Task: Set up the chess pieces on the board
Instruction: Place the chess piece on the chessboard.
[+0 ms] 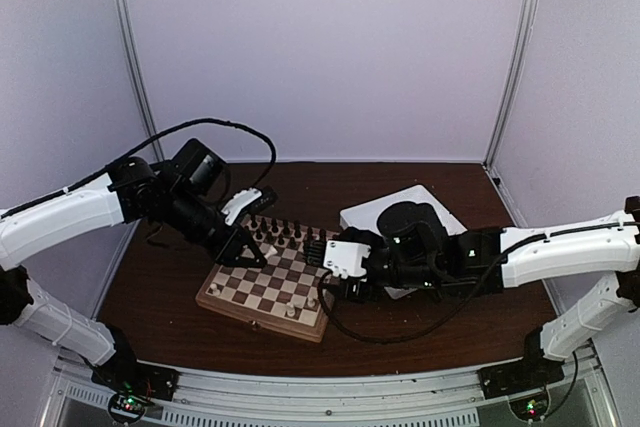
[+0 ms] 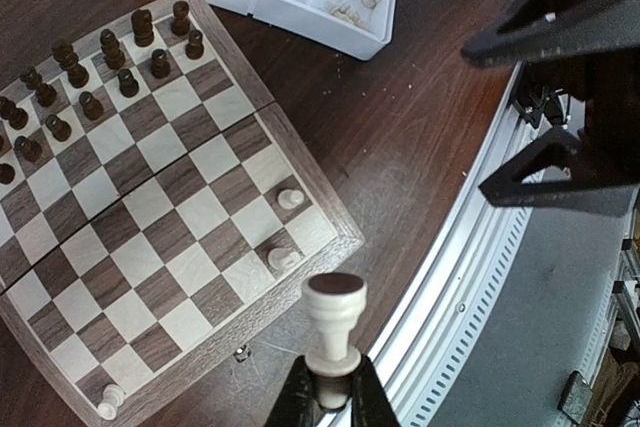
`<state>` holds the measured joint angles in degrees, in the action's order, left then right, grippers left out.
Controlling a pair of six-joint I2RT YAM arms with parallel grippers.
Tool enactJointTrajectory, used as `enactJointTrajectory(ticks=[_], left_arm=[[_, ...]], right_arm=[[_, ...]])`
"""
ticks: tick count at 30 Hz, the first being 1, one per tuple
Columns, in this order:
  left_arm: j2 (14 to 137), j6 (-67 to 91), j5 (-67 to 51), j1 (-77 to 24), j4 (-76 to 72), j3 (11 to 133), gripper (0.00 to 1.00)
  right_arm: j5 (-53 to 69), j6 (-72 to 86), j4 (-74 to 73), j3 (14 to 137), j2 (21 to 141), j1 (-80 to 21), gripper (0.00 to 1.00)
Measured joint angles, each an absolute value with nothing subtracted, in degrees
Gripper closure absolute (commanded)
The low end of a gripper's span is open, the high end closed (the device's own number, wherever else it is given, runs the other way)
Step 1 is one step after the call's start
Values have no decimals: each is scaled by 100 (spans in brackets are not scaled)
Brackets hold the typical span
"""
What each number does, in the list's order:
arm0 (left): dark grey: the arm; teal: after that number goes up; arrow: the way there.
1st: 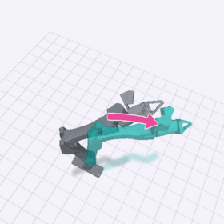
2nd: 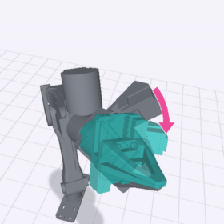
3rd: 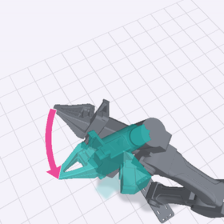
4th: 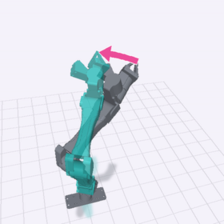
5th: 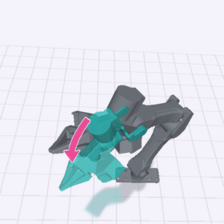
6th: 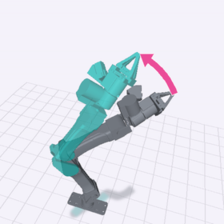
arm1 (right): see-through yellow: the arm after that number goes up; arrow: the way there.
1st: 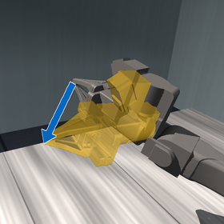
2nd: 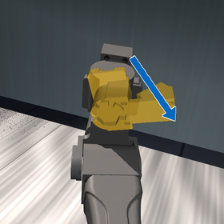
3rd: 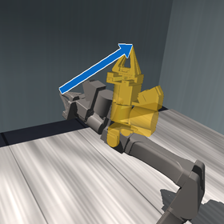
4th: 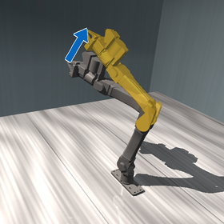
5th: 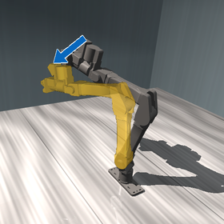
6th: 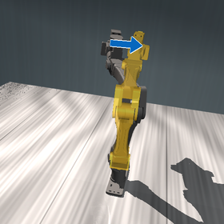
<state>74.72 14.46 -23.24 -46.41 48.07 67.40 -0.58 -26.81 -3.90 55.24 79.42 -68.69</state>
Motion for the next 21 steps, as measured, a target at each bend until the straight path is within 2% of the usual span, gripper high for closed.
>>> enactJointTrajectory(ticks=[9, 21], left_arm=[[7765, 1448, -2598, -4644, 4805, 6816, 100], [7806, 1452, -2698, -4644, 4805, 6816, 100]], right_arm=[[-429, -3769, 150, 5524, 8460, -7365, 31], [-821, -4215, 438, 5524, 8685, -7516, 31]])
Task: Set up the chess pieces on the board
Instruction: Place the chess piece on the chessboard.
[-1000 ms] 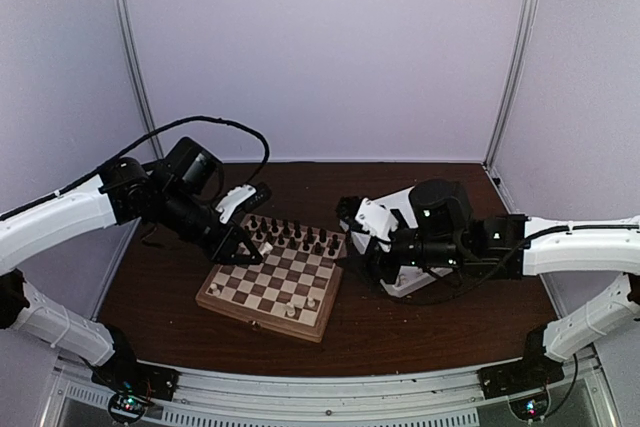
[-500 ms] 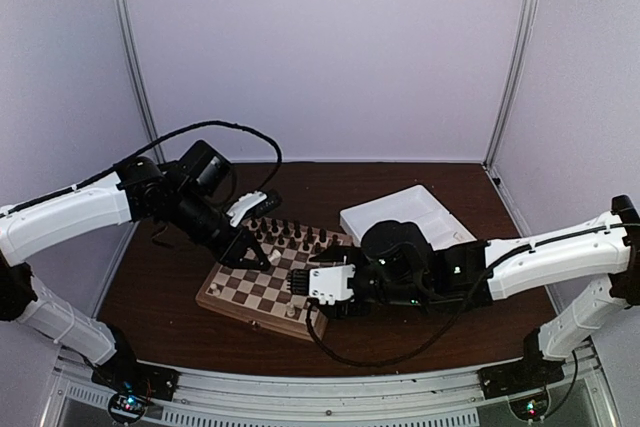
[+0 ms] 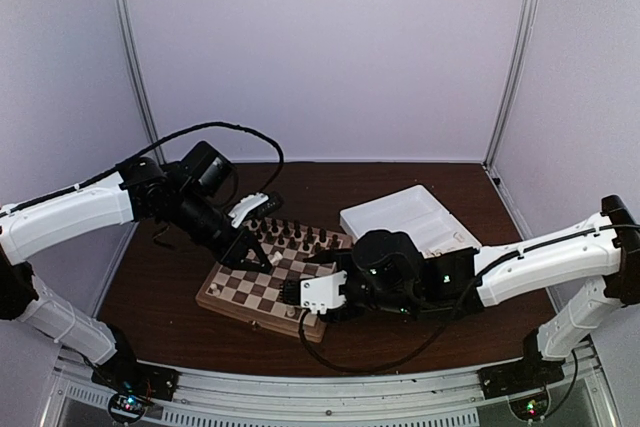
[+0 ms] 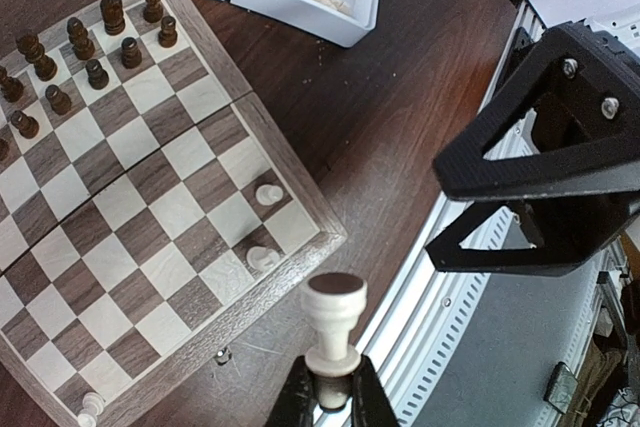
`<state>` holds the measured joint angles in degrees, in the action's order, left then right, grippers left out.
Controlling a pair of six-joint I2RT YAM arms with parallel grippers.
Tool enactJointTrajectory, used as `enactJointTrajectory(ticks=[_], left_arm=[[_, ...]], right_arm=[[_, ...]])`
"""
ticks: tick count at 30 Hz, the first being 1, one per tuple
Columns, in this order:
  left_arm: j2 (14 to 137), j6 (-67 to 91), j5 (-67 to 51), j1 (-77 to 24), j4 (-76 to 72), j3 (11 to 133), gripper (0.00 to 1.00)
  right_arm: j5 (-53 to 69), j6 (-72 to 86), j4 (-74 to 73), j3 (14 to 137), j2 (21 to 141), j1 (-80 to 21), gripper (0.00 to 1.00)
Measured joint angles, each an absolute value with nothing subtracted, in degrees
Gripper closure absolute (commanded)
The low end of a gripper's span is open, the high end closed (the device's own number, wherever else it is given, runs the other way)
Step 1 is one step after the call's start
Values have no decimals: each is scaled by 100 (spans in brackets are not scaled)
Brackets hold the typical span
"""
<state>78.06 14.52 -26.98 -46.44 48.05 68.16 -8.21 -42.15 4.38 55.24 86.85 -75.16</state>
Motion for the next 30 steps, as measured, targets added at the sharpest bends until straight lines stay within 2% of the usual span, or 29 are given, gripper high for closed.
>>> enactJointTrajectory(ticks=[30], left_arm=[[7911, 1498, -2965, -4641, 4960, 6827, 100]], right_arm=[[-1811, -5092, 1055, 6418, 9804, -7693, 36]])
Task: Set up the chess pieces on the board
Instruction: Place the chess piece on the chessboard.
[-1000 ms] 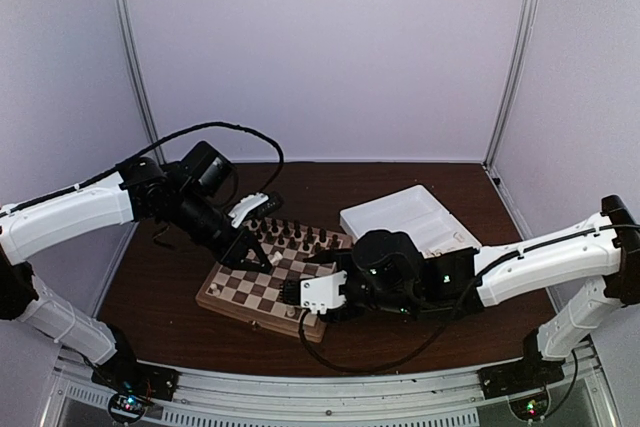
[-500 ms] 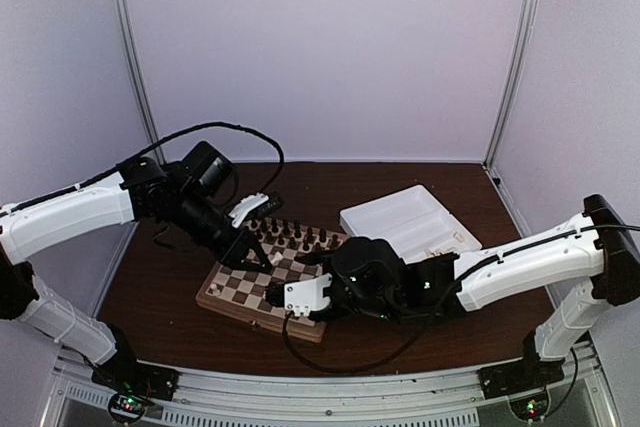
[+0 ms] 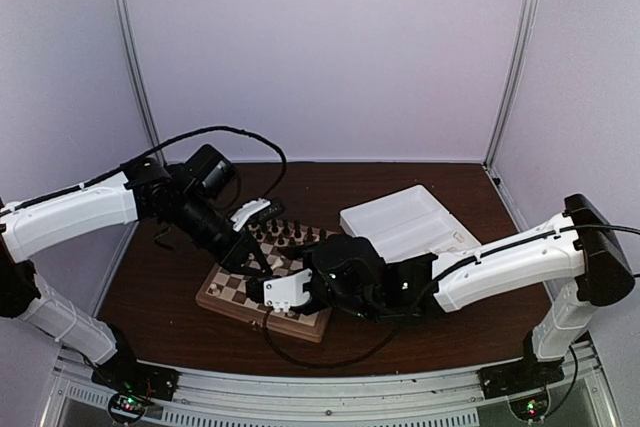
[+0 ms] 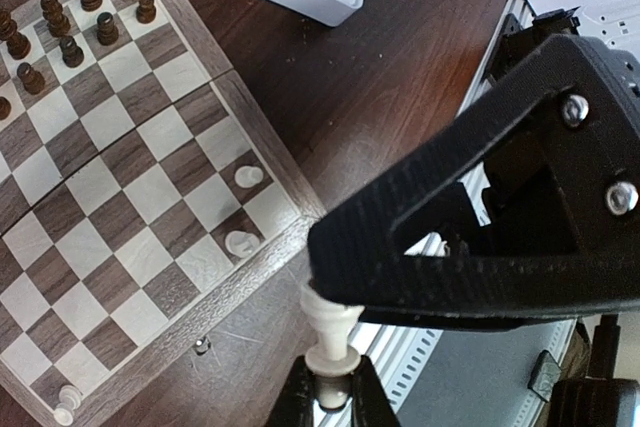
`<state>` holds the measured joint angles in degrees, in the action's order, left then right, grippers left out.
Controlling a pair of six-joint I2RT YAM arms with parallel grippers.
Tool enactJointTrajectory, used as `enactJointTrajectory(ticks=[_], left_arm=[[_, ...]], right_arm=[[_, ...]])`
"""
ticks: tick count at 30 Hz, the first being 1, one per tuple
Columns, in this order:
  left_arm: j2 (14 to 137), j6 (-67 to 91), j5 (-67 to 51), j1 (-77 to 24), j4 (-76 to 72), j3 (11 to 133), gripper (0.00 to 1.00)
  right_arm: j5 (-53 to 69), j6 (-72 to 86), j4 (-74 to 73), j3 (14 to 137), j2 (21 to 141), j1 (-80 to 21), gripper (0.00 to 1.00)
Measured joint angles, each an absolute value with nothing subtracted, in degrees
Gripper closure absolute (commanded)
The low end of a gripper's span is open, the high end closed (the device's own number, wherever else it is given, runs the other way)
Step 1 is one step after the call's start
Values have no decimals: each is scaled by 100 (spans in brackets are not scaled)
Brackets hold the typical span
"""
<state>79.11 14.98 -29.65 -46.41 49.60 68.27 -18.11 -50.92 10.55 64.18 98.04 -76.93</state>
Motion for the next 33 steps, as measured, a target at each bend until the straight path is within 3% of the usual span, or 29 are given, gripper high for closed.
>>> enactJointTrajectory(ticks=[4, 8, 14, 20, 25, 33], left_arm=[[7955, 1498, -3028, -4641, 4982, 6827, 100], [7961, 1498, -3085, -4644, 4989, 6827, 100], [7961, 1498, -3109, -4644, 5033, 6827, 100], [7972, 1520, -3094, -4626, 5116, 6827, 95], [7964, 1559, -3079, -4622, 5092, 6827, 82], [7467, 1730, -2727, -4622, 4746, 6539, 59]], right_arm=[[-1815, -5242, 1083, 6514, 9931, -7714, 39], [-1831, -5398, 1041, 6698, 10110, -7745, 48], [-1903, -5566, 963, 6928, 10313, -7767, 75], [-2016, -5544, 832, 6993, 10398, -7793, 93], [-2067, -5448, 838, 6995, 10405, -7804, 100], [-1964, -4864, 991, 6858, 10318, -7778, 100]])
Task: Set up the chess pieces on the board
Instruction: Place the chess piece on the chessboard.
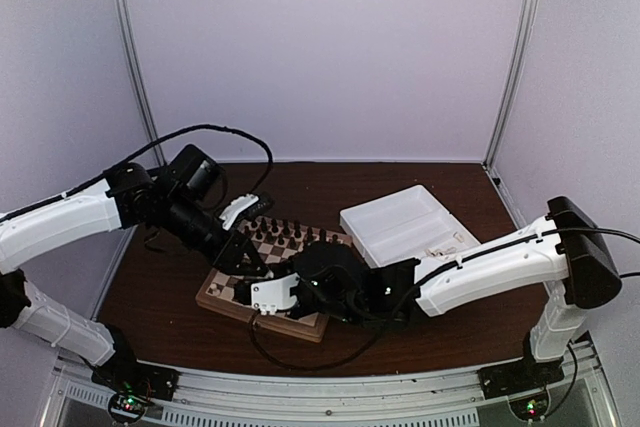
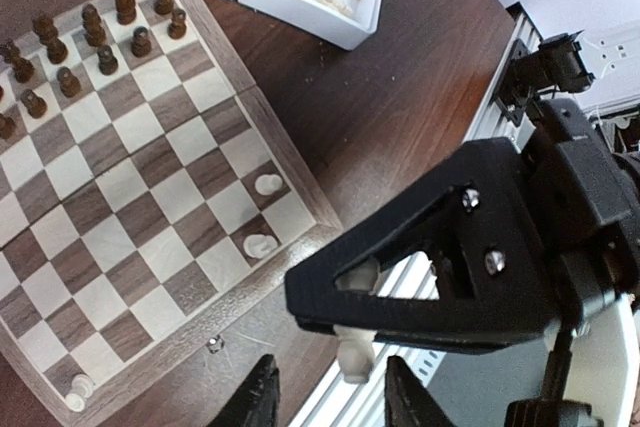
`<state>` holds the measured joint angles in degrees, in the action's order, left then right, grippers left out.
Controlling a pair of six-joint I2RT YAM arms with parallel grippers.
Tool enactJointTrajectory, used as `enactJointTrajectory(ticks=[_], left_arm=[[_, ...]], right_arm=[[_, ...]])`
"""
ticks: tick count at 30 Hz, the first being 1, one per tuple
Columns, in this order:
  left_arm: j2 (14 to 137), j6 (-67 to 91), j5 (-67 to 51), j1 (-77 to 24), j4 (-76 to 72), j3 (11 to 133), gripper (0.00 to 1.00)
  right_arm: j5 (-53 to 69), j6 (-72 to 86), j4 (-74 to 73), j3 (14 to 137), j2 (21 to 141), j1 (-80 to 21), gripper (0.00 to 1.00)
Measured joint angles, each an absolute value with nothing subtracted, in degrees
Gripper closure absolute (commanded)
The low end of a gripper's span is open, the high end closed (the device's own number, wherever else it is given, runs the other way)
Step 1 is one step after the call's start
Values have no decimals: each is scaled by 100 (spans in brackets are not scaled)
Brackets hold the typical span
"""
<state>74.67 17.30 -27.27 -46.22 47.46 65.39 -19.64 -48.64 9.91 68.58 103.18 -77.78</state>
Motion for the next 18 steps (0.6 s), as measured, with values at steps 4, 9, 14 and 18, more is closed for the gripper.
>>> enactJointTrajectory(ticks=[4, 9, 14, 18], left_arm=[[6899, 1870, -2294, -4622, 4510, 6309, 49], [6316, 2012, -1767, -4617, 4305, 6119, 46], [5979, 2093, -1579, -4606, 4045, 5889, 46], [5859, 2091, -1791, -4606, 3548, 5553, 46]], right_arm=[[-1785, -4456, 1103, 6488, 10066, -7699, 100], [-1535, -3903, 1234, 5999, 9690, -7535, 100], [-937, -2995, 1516, 5247, 9089, -7299, 100], [-196, -2014, 1938, 4797, 8663, -6995, 99]])
